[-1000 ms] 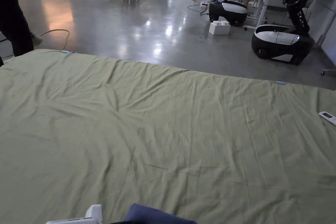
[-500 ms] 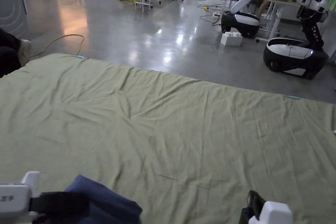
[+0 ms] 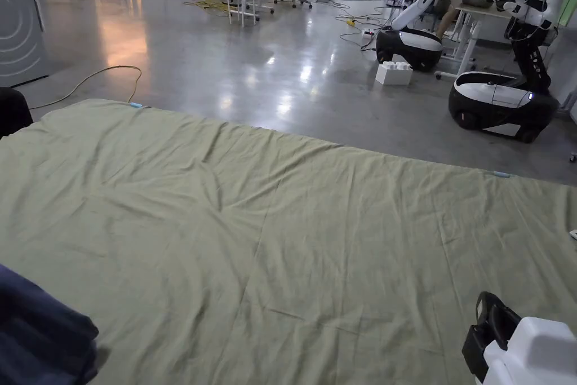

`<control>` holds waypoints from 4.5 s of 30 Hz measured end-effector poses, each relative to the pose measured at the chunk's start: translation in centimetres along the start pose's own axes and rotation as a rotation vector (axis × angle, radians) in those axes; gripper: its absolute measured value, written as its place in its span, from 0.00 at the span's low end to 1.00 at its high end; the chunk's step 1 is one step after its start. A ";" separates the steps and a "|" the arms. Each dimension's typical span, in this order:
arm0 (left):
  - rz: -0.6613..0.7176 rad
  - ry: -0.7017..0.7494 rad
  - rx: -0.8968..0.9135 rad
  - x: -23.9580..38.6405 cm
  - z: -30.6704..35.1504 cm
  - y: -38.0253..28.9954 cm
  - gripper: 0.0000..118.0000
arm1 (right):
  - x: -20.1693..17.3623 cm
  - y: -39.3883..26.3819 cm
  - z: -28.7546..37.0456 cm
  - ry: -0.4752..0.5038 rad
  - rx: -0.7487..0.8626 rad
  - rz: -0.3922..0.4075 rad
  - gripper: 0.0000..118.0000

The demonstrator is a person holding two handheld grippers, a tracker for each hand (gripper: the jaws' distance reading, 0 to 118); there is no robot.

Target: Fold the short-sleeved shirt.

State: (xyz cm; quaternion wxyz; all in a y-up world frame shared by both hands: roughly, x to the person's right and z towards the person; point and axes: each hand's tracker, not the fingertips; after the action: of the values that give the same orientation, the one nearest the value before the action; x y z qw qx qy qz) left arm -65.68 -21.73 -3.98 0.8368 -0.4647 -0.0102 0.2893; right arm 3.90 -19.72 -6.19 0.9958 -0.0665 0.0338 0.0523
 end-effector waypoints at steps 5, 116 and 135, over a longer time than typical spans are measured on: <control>-0.029 0.161 -0.047 0.3 -1.5 -0.3 0.23 | -0.1 -0.8 0.1 0.000 -0.019 0.009 0.01; -0.572 0.279 0.894 33.3 -11.8 -19.6 0.85 | 0.8 -2.1 -0.2 -0.070 -0.024 -0.121 1.00; -0.470 0.279 0.904 32.6 -11.3 -18.7 0.86 | 1.3 0.3 -1.9 -0.084 -0.188 -0.274 1.00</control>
State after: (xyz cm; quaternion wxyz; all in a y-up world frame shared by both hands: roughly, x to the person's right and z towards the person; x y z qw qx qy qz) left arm -26.45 -21.86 -4.01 0.9894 -0.0768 0.1229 0.0047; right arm 5.00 -19.56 -8.20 0.9836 -0.1609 -0.0225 -0.0783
